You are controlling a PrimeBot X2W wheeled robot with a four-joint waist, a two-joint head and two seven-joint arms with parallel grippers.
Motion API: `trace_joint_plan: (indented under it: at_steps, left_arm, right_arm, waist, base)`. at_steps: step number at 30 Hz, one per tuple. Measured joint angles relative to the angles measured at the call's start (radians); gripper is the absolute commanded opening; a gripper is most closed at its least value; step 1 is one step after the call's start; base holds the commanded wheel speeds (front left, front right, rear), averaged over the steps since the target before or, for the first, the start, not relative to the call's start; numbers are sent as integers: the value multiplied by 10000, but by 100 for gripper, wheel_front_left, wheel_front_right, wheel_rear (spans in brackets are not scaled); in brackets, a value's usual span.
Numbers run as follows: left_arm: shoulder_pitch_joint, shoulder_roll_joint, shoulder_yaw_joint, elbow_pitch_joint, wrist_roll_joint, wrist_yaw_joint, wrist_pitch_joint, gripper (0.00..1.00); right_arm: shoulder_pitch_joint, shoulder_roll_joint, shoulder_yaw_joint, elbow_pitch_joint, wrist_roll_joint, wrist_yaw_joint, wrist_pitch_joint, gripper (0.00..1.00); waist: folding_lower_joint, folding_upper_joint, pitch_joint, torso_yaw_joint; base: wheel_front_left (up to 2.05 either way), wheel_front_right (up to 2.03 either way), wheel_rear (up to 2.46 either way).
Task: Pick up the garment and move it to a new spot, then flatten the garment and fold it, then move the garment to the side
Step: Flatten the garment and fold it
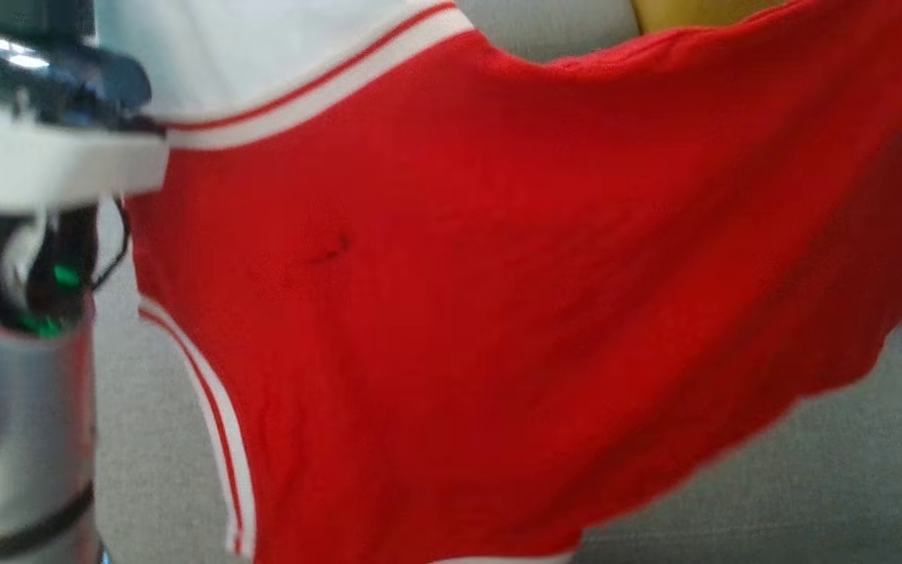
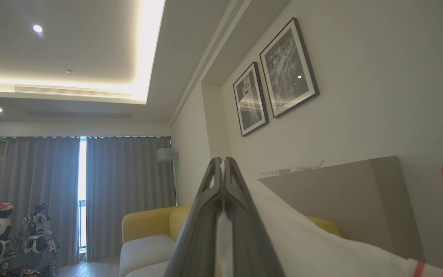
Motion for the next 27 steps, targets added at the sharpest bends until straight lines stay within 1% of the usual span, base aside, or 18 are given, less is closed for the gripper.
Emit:
trace_joint_plan:
  at_steps: [3,6,7,9,12,16,18,20,21,22,23,27]
  left_arm:
    - [-764,150,0,917,-359,-44,268,0]
    - [-2076,514,-136,2136,-514,-128,322,0]
    - [-3160,832,-334,3060,-464,-174,288,0]
    - [-4369,1041,-447,4138,-437,-178,8,0]
    - [-6217,1250,-543,5714,-267,-182,-677,0]
    - [-8376,1306,-497,7417,-6,-182,-1958,0]
    - [-8963,1306,-522,8019,163,-184,-2546,0]
    - [-9245,1285,-522,8546,165,-184,-2895,0]
    - [-9260,1277,-546,8746,165,-184,-3003,0]
    - [-9260,1277,-546,8746,165,-184,-3003,0]
    - [-9176,1275,-838,9081,102,-184,-3114,0]
    - [-8553,1271,-1850,9166,-169,-188,-3208,0]
  right_arm:
    - [-823,-33,545,560,500,0,343,0]
    - [-2165,-136,1350,1417,819,0,594,0]
    - [-3298,-140,1906,2157,1009,0,619,0]
    - [-4603,-119,2380,3053,1037,0,577,0]
    - [-6550,157,2702,4426,968,0,157,0]
    - [-8665,583,2819,6255,161,0,-1131,0]
    - [-9165,813,2686,7031,-174,0,-1858,0]
    - [-9331,1081,2403,7733,-395,0,-2591,0]
    - [-9324,1239,2230,8071,-451,0,-2865,0]
    - [-9324,1239,2230,8071,-451,0,-2865,0]
    - [-9273,1421,2136,8681,-516,0,-3216,0]
    - [-8764,1718,1990,9388,-393,0,-3521,0]
  waist:
    - [0,0,437,-15]
    - [0,0,1077,-27]
    - [0,0,1563,-38]
    - [2,-1,2083,-47]
    - [3,-1,2871,-47]
    - [4,-1,3820,3]
    - [4,-1,4167,69]
    - [4,-1,4440,172]
    - [5,-1,4542,239]
    - [5,-1,4542,239]
    - [3,-1,4709,387]
    - [3,-1,4999,650]
  base:
    - [0,0,0]
    - [0,0,0]
    - [0,0,0]
    - [0,0,0]
    - [0,0,0]
    - [0,0,0]
    - [0,0,0]
    - [0,0,0]
    - [0,0,0]
    - [0,0,0]
    - [0,0,0]
    - [0,0,0]
